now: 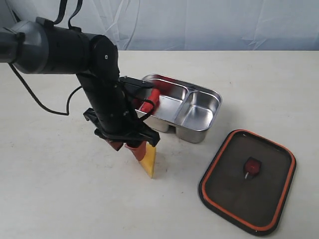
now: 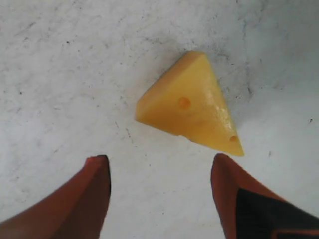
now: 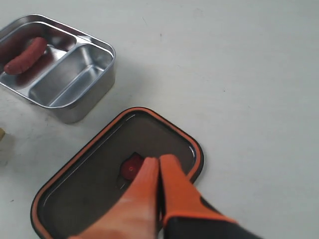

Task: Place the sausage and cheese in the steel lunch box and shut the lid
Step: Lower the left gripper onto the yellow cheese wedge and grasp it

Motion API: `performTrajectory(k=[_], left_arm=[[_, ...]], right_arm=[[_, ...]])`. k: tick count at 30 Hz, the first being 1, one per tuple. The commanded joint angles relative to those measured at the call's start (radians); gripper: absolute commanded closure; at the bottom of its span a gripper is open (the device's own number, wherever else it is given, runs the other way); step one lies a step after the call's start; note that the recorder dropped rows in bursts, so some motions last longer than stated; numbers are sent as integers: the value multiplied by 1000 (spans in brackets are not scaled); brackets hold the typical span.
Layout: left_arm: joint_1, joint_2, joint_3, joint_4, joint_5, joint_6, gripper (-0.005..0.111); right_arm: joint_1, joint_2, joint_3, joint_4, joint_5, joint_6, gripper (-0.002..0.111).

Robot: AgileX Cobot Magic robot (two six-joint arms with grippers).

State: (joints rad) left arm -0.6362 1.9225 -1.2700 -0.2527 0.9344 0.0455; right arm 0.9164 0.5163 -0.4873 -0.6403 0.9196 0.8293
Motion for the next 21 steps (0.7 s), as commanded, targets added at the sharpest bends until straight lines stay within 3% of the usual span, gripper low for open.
performTrajectory(k=[1,5,12,21], left_arm=[[-31,-4,7,-29,-27,-32,47],[-66,-4,7,-31,-71,-77,40],[-94,1,7,121,-91,-296,40],[-94,95,7,70,-108,-321,40]], right_arm=[[3,-6,3,0,-8,-1,108],[3,-6,3,3,-8,-1,108],[3,-6,3,6,-8,-1,108],[3,-6,3,11,-8,-1,108]])
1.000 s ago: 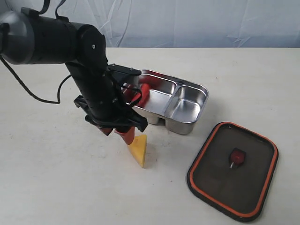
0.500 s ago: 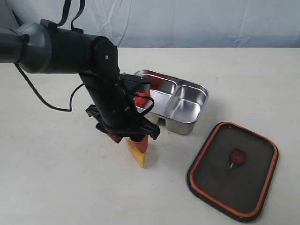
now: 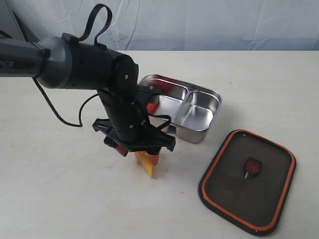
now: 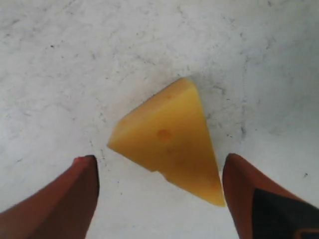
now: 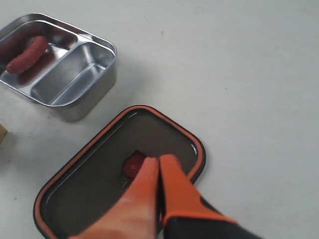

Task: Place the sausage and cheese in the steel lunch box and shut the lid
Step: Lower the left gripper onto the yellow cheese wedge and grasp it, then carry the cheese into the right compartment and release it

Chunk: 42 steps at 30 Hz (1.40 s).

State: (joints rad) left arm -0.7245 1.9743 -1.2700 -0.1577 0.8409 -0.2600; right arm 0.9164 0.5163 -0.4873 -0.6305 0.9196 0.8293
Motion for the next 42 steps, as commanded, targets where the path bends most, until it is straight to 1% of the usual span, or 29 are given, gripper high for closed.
performTrajectory(k=[1,9,11,13,17,18,20,21,26,30,33,38,42], left_arm=[[-5,48,7,-25,-15,-16,40],[-5,61,3,-1,-56,-16,40],[-5,61,3,1,-67,-16,45],[-5,61,3,1,-64,-16,56],[-5,61,3,1,-37,-16,83],[-5,61,3,1,-27,-13,91],[-5,61,3,1,-9,2,103],[-5,61,3,1,2,14,107],[-5,56,3,1,53,41,107],[-13,9,3,-7,42,62,107],[-38,-47,3,-1,-15,62,107],[-97,-116,-14,7,-181,81,107],[-104,-110,-66,70,-267,88,107]], right_arm=[[3,-6,3,1,-8,-1,108],[3,-6,3,3,-8,-1,108],[3,-6,3,3,-8,-1,108],[3,-6,3,4,-8,-1,108],[3,-6,3,4,-8,-1,108],[3,-6,3,4,-8,-1,108],[3,-6,3,4,-8,-1,108],[3,-6,3,4,-8,-1,108],[3,-6,3,4,-8,-1,108],[3,-6,3,4,-8,-1,108],[3,-6,3,4,-8,-1,108],[3,-6,3,2,-8,-1,108],[3,-6,3,0,-8,-1,108]])
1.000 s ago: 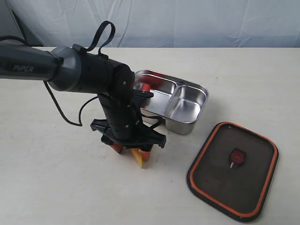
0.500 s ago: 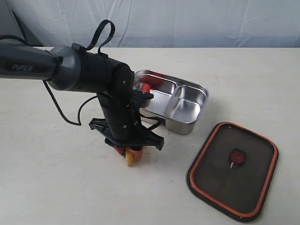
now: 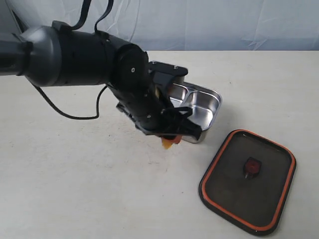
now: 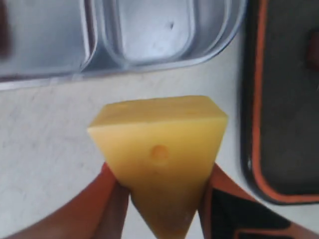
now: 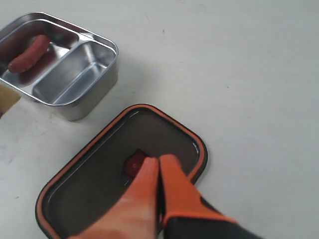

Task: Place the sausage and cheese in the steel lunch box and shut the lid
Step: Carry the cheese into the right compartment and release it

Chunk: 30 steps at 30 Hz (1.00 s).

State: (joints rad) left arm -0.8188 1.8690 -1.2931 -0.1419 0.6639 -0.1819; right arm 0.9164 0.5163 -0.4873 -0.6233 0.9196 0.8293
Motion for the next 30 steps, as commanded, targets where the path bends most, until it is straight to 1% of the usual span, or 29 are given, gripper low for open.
performTrajectory(k=[1,8,11,17,19,21,25,27,28,30], left_arm=[[-8,3,-56,73,-113,10,107],[1,87,-170,160,-164,10,107],[1,132,-206,158,-180,64,107],[12,202,-258,160,-192,66,106],[16,209,-261,160,-190,73,101],[18,209,-261,149,-190,75,92],[22,209,-261,133,-193,89,60],[22,209,-261,133,-193,89,49],[22,209,-261,133,-193,89,46],[22,209,-261,133,-193,89,45]], right_arm=[[3,-6,3,-9,-8,-1,108],[3,-6,3,-19,-8,-1,108],[3,-6,3,-24,-8,-1,108],[3,-6,3,-30,-8,-1,108],[3,-6,3,-30,-8,-1,108],[3,-6,5,-32,-8,-1,108],[3,-6,5,-32,-8,-1,108],[3,-6,5,-32,-8,-1,108],[3,-6,5,-32,-8,-1,108],[3,-6,5,-36,-8,-1,108]])
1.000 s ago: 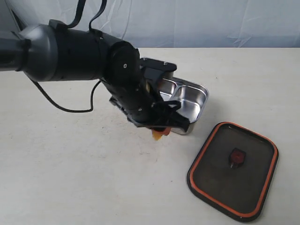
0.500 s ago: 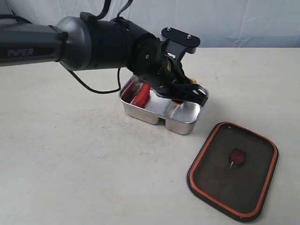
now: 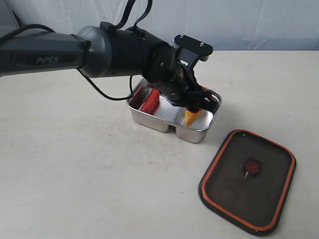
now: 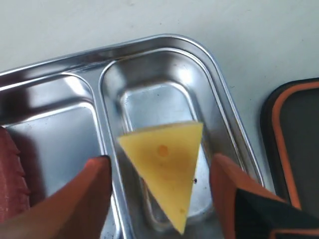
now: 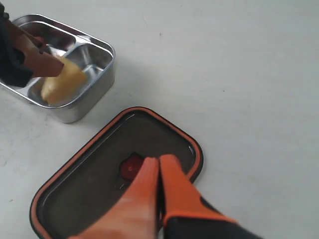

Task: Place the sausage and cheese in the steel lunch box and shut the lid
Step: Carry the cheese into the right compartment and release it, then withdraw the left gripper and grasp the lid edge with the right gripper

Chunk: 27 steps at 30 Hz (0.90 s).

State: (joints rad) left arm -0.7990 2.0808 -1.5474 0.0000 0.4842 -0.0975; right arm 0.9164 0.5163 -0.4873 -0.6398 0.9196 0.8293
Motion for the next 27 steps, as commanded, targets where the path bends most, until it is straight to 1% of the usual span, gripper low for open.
performTrajectory(k=[1,3,5,6,7,9,10,12,15,17,18,20,23,24,25,26,27], left_arm=[[2,-3,-6,-9,-12,4,46],[2,-5,-6,-9,-5,4,47],[2,-15,-6,-9,18,4,53],[2,-26,-6,-9,40,4,61],[2,-38,-6,7,63,4,72],[2,-67,-6,45,114,4,97],[2,-86,-6,67,143,4,106],[2,-127,-6,106,200,0,107],[5,-190,8,111,263,-25,107],[5,-236,46,111,252,-30,107],[5,-263,70,108,236,-34,107],[2,-318,124,106,199,-39,107],[2,-396,208,93,167,-41,107],[2,-416,231,91,166,-41,107],[2,-463,291,89,166,-41,107],[2,-481,315,89,163,-41,107],[2,-526,385,89,143,-42,107]], right_arm=[[3,-6,5,-22,-8,1,108],[3,-6,13,-31,-8,1,108],[3,-6,23,-34,-14,1,108],[3,-6,30,-34,-24,1,108],[3,-6,34,-34,-37,1,108],[3,-6,36,-34,-48,1,108],[3,-6,36,-36,-56,1,108],[3,-6,36,-46,-58,1,108],[3,-4,36,-39,-77,-28,108],[3,4,36,4,-105,-91,106],[3,16,36,36,-117,-132,103],[3,50,34,105,-119,-207,94],[3,127,19,160,-117,-292,83],[3,160,12,167,-117,-307,81],[3,230,-12,188,-119,-354,81],[3,275,-25,201,-119,-374,81],[3,369,-63,245,-110,-442,81]])
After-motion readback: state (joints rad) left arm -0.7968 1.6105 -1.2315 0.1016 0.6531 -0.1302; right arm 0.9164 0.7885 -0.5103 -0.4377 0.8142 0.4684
